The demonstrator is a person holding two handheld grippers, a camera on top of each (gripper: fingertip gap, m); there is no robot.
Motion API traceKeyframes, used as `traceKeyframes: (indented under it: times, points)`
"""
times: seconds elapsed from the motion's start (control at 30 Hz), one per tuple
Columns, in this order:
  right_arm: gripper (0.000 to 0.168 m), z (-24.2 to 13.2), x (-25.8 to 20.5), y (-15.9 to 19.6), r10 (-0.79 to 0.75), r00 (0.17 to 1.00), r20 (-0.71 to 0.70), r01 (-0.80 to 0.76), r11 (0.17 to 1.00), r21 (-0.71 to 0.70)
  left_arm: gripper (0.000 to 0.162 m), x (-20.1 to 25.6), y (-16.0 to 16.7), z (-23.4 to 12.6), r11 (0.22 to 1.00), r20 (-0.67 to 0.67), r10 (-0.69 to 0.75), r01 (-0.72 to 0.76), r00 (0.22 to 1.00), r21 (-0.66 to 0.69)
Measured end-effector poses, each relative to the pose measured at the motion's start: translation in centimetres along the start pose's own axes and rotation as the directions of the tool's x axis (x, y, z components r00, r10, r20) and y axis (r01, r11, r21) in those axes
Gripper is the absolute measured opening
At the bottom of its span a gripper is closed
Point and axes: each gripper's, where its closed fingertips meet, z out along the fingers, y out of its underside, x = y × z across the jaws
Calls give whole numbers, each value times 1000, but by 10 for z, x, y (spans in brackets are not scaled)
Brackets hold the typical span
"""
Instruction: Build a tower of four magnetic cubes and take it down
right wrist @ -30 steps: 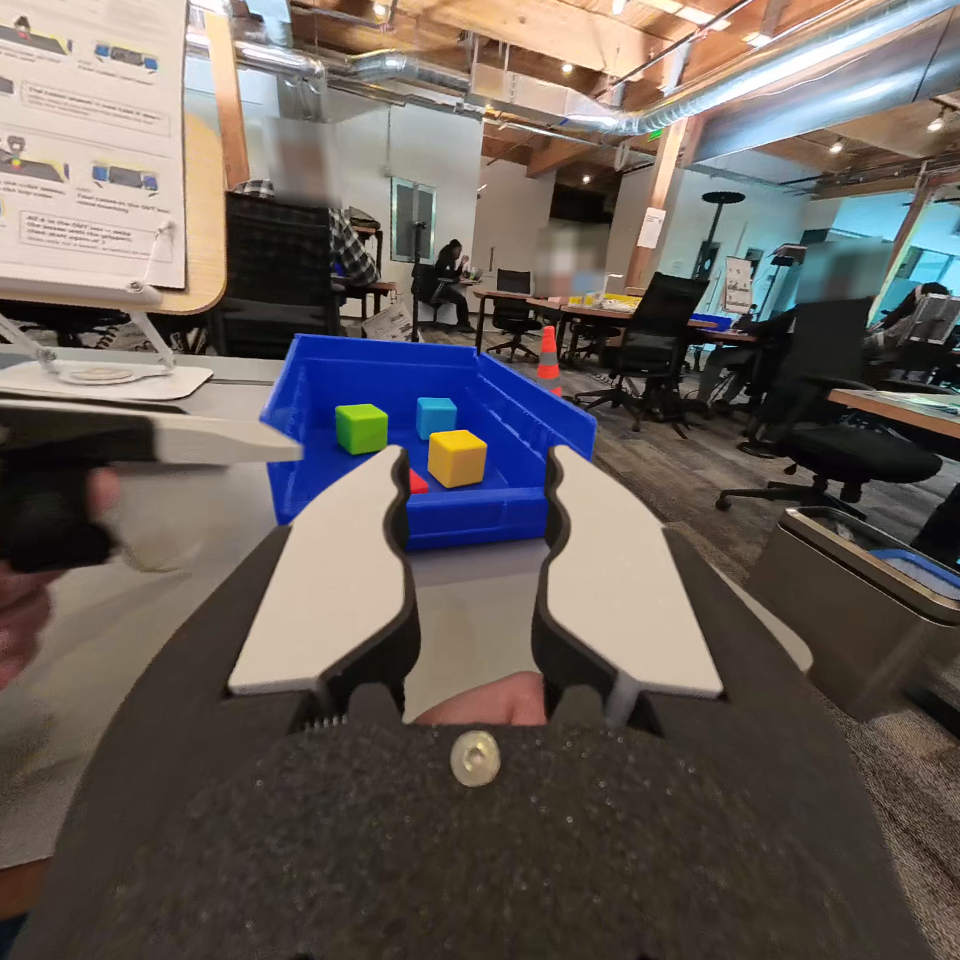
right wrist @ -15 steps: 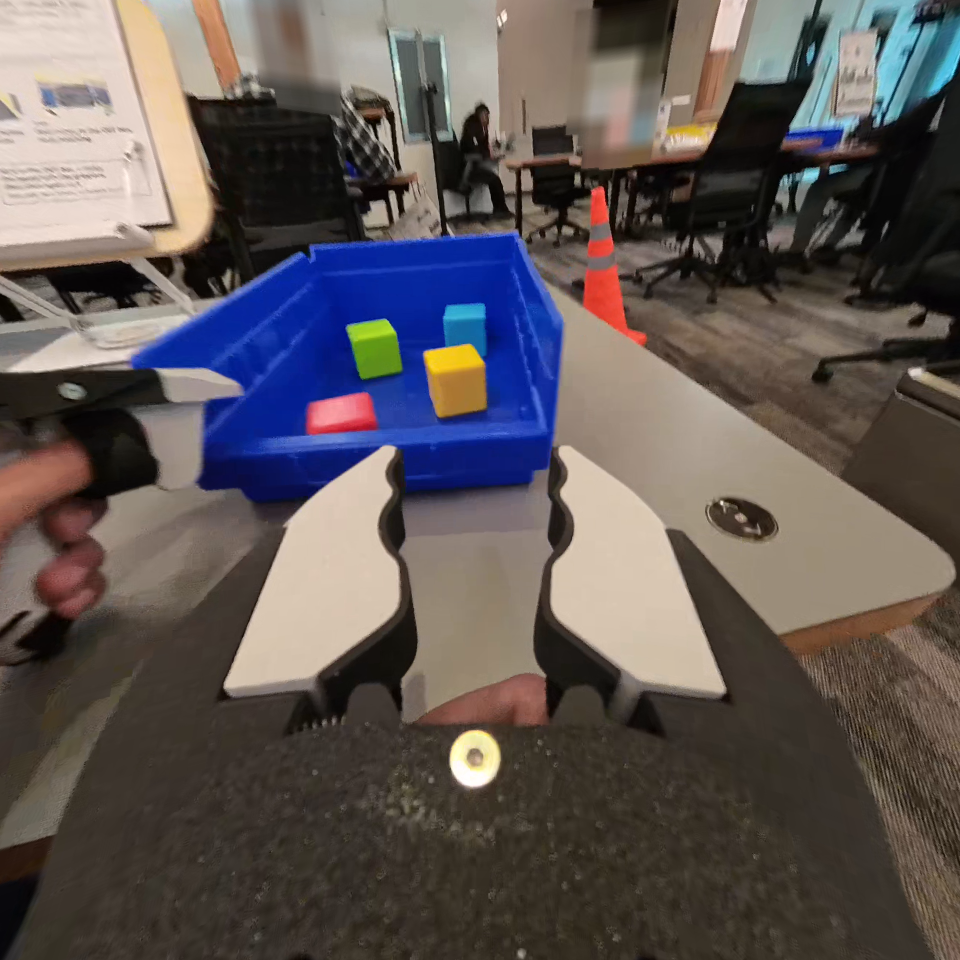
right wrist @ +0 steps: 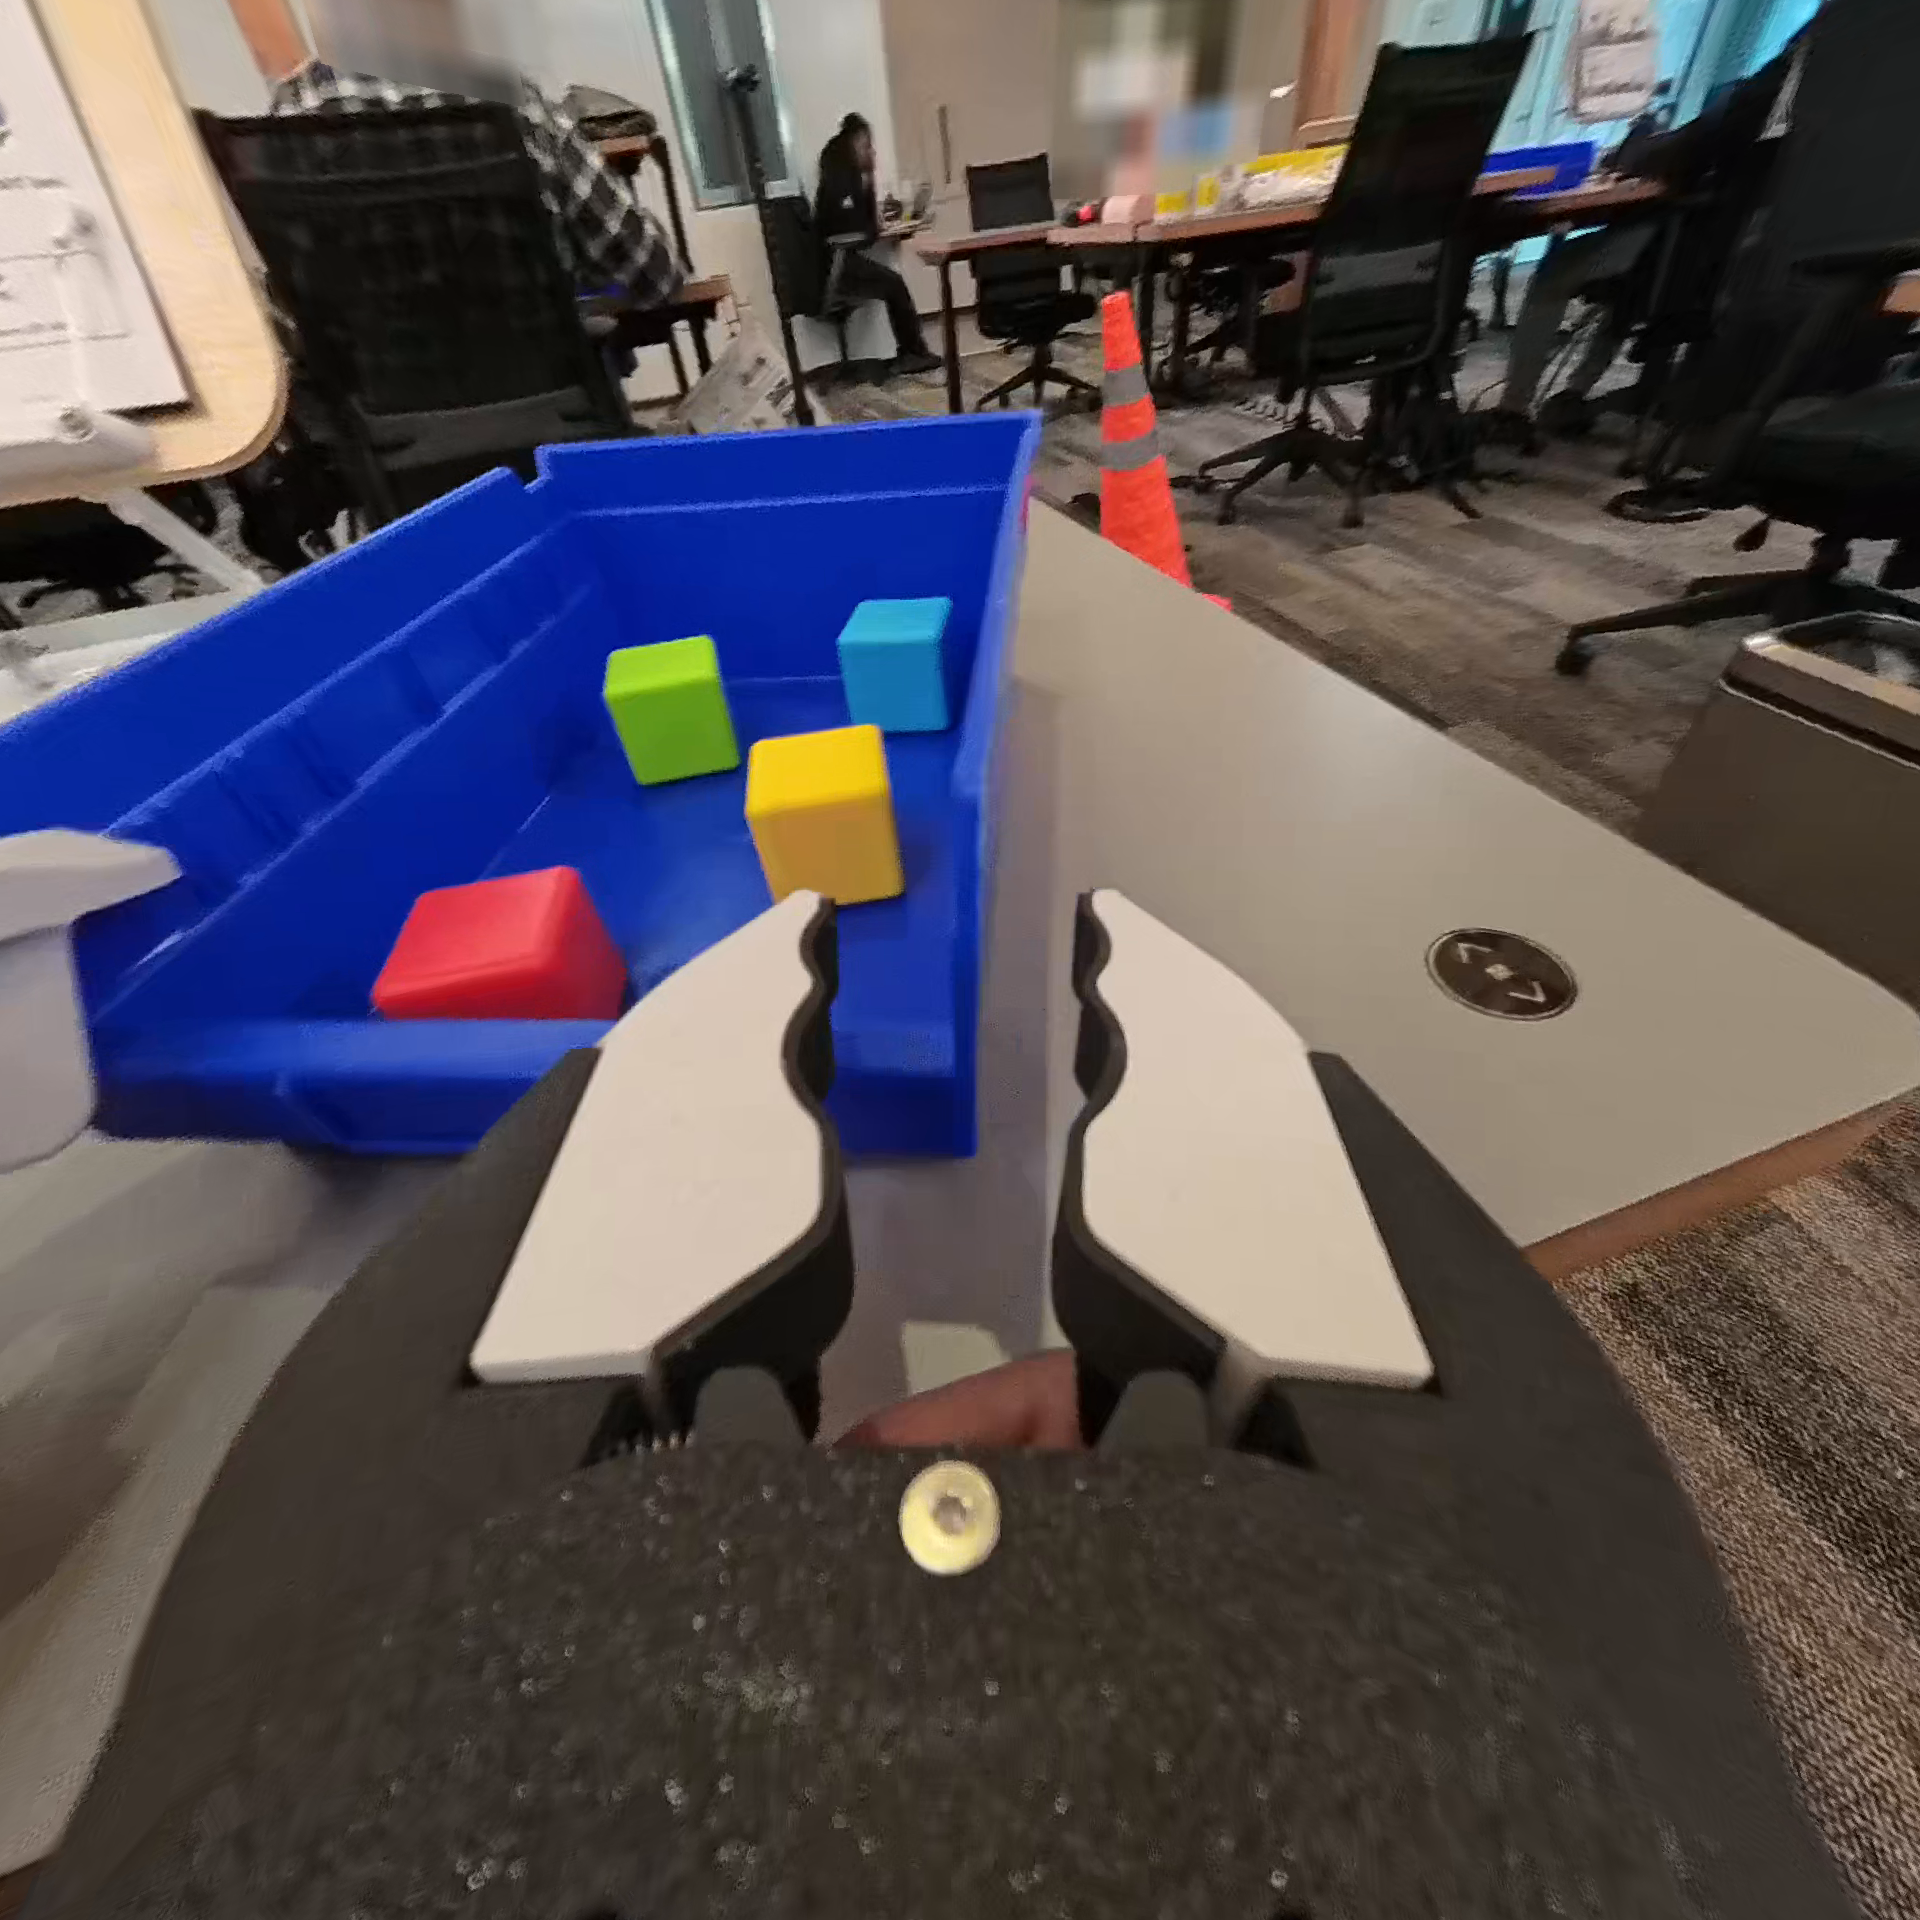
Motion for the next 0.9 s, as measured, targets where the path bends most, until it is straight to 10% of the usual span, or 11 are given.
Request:
traceKeyframes:
  times: [0.5, 0.9]
  points:
    - [2, -11, -27, 12, 52, 999, 14, -51, 996, -74, 4, -14, 10, -56, 995, 78, 73, -77, 994, 55]
    - [2, -15, -202, 1, 63, 950, 307, -54, 998, -40, 4, -150, -16, -169, 980, 339, 18, -84, 941, 181]
